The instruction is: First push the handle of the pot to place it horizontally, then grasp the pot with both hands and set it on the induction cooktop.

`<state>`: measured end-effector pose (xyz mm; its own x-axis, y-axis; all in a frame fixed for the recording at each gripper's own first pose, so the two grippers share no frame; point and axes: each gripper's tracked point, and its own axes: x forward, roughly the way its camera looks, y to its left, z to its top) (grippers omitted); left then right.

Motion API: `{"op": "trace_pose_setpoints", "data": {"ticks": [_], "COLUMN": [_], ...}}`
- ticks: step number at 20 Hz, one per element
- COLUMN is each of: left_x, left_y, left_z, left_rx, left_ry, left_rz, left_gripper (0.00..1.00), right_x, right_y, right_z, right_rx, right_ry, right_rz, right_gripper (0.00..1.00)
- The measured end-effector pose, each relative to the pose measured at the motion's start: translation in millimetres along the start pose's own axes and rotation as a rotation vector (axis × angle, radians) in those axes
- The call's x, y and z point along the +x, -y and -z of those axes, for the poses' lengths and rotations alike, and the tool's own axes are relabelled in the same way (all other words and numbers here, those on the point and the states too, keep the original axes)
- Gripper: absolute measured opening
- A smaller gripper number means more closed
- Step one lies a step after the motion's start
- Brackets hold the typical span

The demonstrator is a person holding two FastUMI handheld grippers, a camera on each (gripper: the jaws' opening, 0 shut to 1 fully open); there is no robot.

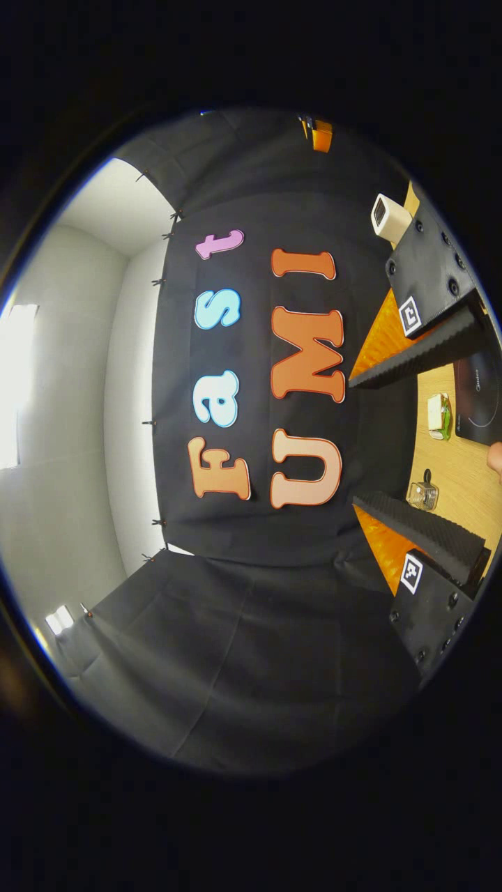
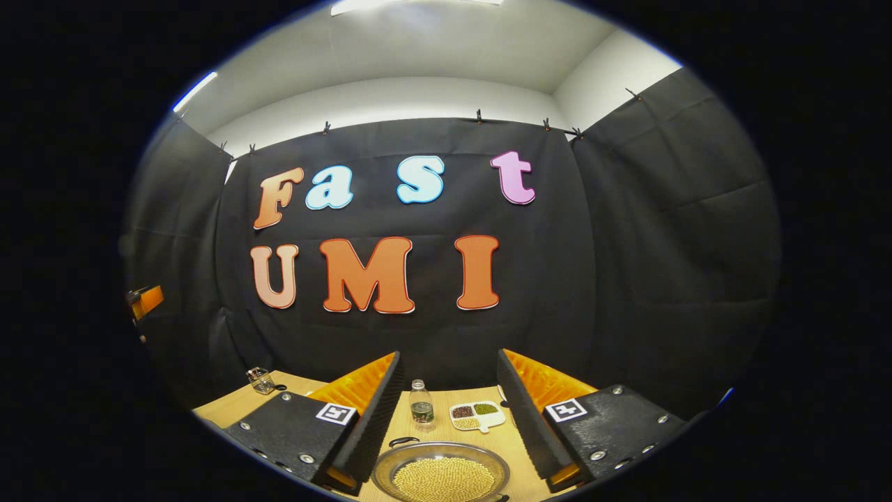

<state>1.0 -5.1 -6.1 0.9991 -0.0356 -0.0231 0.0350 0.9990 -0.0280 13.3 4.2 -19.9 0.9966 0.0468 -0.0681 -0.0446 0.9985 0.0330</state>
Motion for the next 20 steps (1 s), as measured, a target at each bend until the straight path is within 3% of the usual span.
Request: {"op": "trace_pose_setpoints", "data": {"ticks": [4, 8, 11, 12, 13, 14, 20], "left_x": [0, -2, -2, -2, -1, -1, -2], "left_y": [1, 3, 7, 8, 9, 10, 15], "left_z": [1, 2, 5, 5, 4, 4, 7], "left_rx": [-0.005, -0.015, -0.015, -0.012, -0.009, -0.008, -0.008], "left_ry": [-0.007, -0.013, -0.021, -0.023, -0.022, -0.021, -0.03], "left_rz": [-0.002, 0.004, 0.011, 0.013, 0.014, 0.015, 0.021], "left_gripper": [0.97, 0.97, 0.98, 0.98, 0.98, 0.98, 0.98], "right_x": [-3, -1, -3, -5, -6, -7, -14], "right_y": [-3, 17, 27, 28, 31, 34, 48], "right_z": [10, 8, 14, 17, 22, 25, 54], "right_rx": [0.032, 0.039, 0.05, 0.053, 0.053, 0.052, -0.005], "right_ry": [-0.026, 0.003, 0.006, -0.001, -0.008, -0.013, -0.062], "right_rz": [-0.041, 0.013, 0.042, 0.045, 0.048, 0.056, 0.086], "right_gripper": [0.65, 0.42, 0.31, 0.22, 0.29, 0.2, 0.02]}}
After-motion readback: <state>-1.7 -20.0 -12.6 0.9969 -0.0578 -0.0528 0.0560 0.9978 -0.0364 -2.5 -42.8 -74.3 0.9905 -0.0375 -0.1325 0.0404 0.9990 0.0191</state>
